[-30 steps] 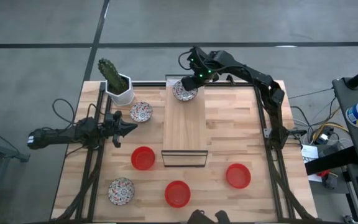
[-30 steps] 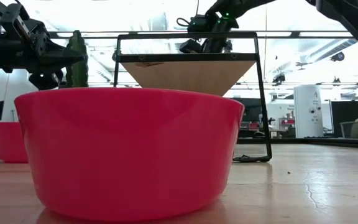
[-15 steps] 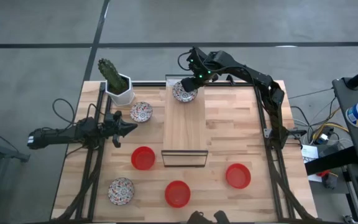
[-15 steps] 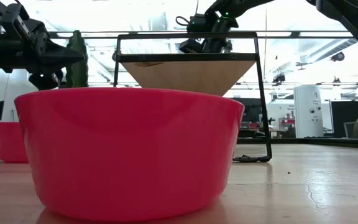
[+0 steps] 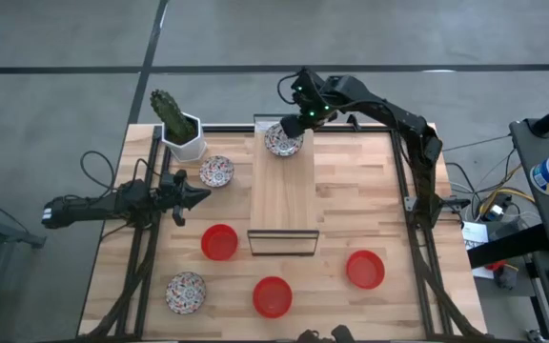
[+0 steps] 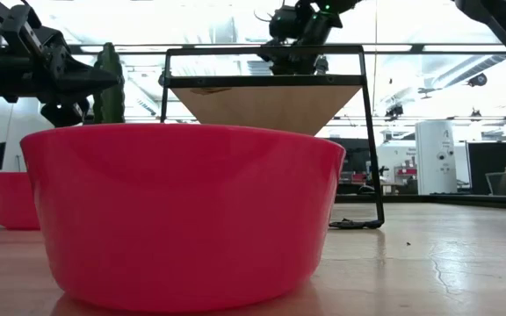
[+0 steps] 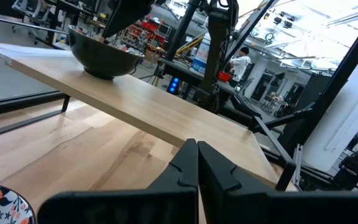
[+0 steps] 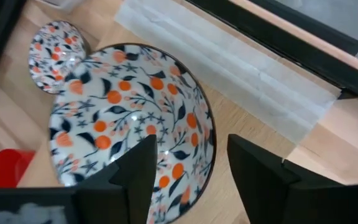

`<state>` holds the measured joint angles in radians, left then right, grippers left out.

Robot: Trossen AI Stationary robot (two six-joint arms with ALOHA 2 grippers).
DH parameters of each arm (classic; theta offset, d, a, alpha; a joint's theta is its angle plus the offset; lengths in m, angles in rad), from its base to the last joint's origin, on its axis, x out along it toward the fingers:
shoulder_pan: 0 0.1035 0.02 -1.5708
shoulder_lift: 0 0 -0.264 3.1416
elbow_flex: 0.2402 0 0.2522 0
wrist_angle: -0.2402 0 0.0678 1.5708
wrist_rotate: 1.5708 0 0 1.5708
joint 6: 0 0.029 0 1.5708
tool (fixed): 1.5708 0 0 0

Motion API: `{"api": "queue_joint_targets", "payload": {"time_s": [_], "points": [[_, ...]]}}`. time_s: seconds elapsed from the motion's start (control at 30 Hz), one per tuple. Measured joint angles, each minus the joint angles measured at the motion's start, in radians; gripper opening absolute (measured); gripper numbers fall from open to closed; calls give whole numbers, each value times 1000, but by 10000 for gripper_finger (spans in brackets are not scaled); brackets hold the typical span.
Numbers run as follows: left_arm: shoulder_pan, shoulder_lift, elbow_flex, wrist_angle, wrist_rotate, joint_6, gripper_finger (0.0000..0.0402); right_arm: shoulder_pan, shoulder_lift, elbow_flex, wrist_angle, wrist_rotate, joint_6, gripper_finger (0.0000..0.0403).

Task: Pick & Place Mini bowls
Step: Put the middle red bowl on the shelf

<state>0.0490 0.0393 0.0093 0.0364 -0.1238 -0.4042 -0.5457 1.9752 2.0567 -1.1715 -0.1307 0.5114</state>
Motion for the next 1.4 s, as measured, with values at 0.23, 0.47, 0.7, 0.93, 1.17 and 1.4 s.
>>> {"api": "queue_joint_targets", "payload": {"time_s": [0.23, 0.47, 0.7, 0.93, 1.17, 1.4], "points": [[0, 0, 0, 0, 0, 0, 0, 19, -74, 0, -24, 1, -86, 198], [0, 0, 0, 0, 0, 0, 0, 99, -166, 0, -170, 1, -315, 199], [0, 0, 0, 0, 0, 0, 0, 247, -249, -21, -336, 2, -473, 198], [0, 0, 0, 0, 0, 0, 0, 429, -343, -129, -332, 4, -429, 187], [0, 0, 0, 0, 0, 0, 0, 632, -427, -373, -314, 59, -316, 183], [0, 0, 0, 0, 0, 0, 0, 796, -496, -655, -165, 55, -230, 178]]}}
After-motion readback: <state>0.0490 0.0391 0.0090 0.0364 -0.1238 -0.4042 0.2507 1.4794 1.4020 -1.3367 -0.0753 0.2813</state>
